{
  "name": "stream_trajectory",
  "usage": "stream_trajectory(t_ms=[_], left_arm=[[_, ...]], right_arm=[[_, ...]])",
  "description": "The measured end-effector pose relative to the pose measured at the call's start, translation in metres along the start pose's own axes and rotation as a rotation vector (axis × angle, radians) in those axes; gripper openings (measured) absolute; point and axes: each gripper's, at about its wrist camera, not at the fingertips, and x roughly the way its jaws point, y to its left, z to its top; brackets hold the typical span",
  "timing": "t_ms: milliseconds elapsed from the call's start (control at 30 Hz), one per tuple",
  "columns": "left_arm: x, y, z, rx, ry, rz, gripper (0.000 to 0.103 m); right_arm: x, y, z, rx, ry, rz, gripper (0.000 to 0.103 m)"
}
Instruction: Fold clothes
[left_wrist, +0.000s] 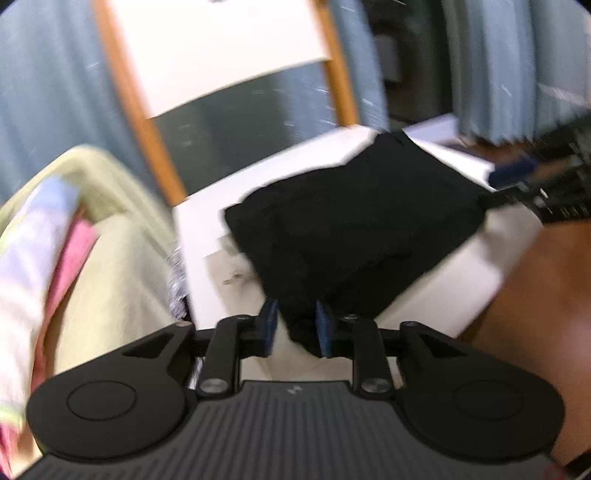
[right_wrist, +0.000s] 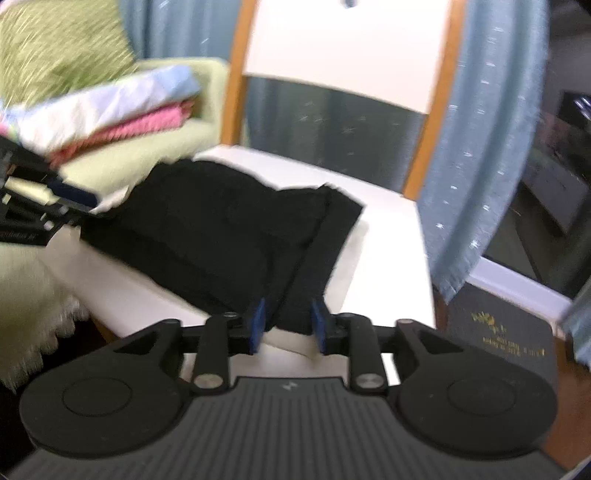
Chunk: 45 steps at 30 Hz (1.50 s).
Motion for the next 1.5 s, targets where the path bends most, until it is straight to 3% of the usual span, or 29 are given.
stream_trajectory(t_ms=[200,300,567,733,1033,1233,1400,1500], left_arm=[[-0.050,-0.007,-0.010,-0.242,0.011,0.087,0.055],[-0.074,-0.025,-0.014,-0.289,-0.016,0.112,0.055],[-0.120,-0.068,-0.018,-0.349,-0.047,0.145,0.054],[-0.137,-0.087,-0.025,-0.377,-0.068,0.127,0.054],[-0.158,-0.101,-0.036,-0.460,-0.137,0.138,0.054],[-0.189,-0.101,-0.031,-0.475,-0.267,0.197,0.054],[-0.242,-0.110,-0.023,-0.411,-0.530,0.276,0.054],[-0.266,-0.117,-0.017,-0.344,-0.599,0.262,0.054]], right_arm=[[-0.046,-0.013,-0.004,0.274,0.002,-0.056,0.051],[-0.070,-0.007,-0.013,0.355,0.012,-0.049,0.052],[-0.120,0.014,-0.026,0.371,-0.020,-0.031,0.052],[-0.147,0.022,-0.031,0.344,-0.049,-0.025,0.052],[-0.162,0.026,-0.036,0.348,-0.063,-0.019,0.052],[-0.175,0.028,-0.032,0.345,-0.103,-0.021,0.052],[-0.197,0.033,-0.022,0.309,-0.184,-0.044,0.052],[-0.210,0.036,-0.016,0.287,-0.231,-0.055,0.052]])
